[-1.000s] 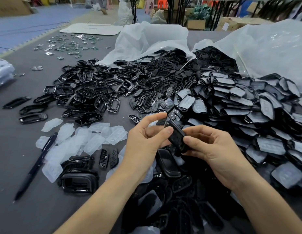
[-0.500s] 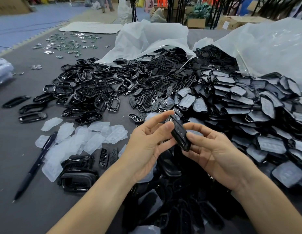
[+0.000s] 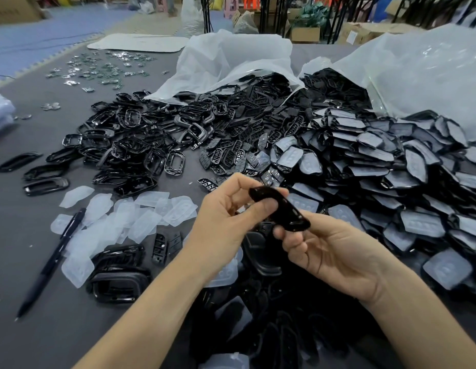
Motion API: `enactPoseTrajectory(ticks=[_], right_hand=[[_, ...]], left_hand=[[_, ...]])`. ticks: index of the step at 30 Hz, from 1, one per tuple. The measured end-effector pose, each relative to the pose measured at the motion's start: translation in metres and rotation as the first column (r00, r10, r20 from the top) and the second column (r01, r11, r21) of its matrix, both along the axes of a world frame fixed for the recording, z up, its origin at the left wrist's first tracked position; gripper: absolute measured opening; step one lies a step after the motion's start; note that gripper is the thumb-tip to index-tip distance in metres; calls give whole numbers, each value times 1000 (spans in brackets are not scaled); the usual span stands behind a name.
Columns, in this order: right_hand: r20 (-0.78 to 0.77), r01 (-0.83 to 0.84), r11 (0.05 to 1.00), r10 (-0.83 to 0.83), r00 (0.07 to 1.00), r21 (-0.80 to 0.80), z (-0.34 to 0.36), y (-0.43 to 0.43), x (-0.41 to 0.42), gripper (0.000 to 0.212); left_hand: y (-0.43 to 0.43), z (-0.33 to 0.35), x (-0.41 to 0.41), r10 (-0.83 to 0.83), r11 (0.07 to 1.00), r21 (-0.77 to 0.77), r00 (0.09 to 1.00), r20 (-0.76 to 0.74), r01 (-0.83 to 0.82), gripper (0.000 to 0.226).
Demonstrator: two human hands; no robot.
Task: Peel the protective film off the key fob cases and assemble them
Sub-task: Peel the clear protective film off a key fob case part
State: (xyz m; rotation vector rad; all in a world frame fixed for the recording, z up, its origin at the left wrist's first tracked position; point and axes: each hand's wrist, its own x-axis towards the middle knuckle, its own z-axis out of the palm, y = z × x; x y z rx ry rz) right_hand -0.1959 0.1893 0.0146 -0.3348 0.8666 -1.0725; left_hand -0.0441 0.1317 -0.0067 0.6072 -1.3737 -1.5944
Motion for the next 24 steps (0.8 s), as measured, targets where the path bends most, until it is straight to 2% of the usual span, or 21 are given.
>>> enactPoseTrajectory(ticks=[2,4,5,6,7,8,9,13,16,19,21,24], right_hand=[[-209,-16,998,1,978,-69,1,1,0,15],[-422,60,979,-139,896,-194,1,-1,-6,18],[-553,97,954,-247,796,-285,0,-2,-12,16],[-705,96,921,-354,615,-378,-1,-3,-18,15],[-821,46,896,-425,382,-442,-3,-4,-25,13],[-868,-25,883,-455,199,-469,-5,-5,-29,11],[-880,-97,876,-464,101,-472,-6,-6,-30,10],[-877,-331,850,-468,-114,-411,-17,-7,-23,9],[-872,-379,866,-430,-235,-325,-27,-10,-22,21],[-848,-338,881,-434,-303,-330,-32,-12,-18,22],[-839,-306,885,-443,-317,-352,-32,-14,-15,19],[-849,-251,884,-455,-269,-394,-31,-13,-17,14]], left_hand=[[1,0,-2,40,999,39,999,-35,-38,14],[-2,0,-2,108,990,105,991,-82,-99,14],[-4,0,-1,162,980,128,984,-80,-151,12],[-8,-1,2,223,966,148,973,-63,-212,10],[-11,-2,5,283,948,163,958,-40,-273,10],[-14,-3,7,328,932,170,944,-17,-321,12],[-16,-4,9,357,920,168,934,2,-353,13],[-18,-4,10,407,903,129,912,46,-409,16],[-17,-5,8,418,901,96,906,68,-423,19],[-15,-6,6,407,907,75,909,94,-414,20],[-14,-6,5,388,915,72,916,106,-396,21],[-11,-4,3,350,931,55,926,141,-360,28]])
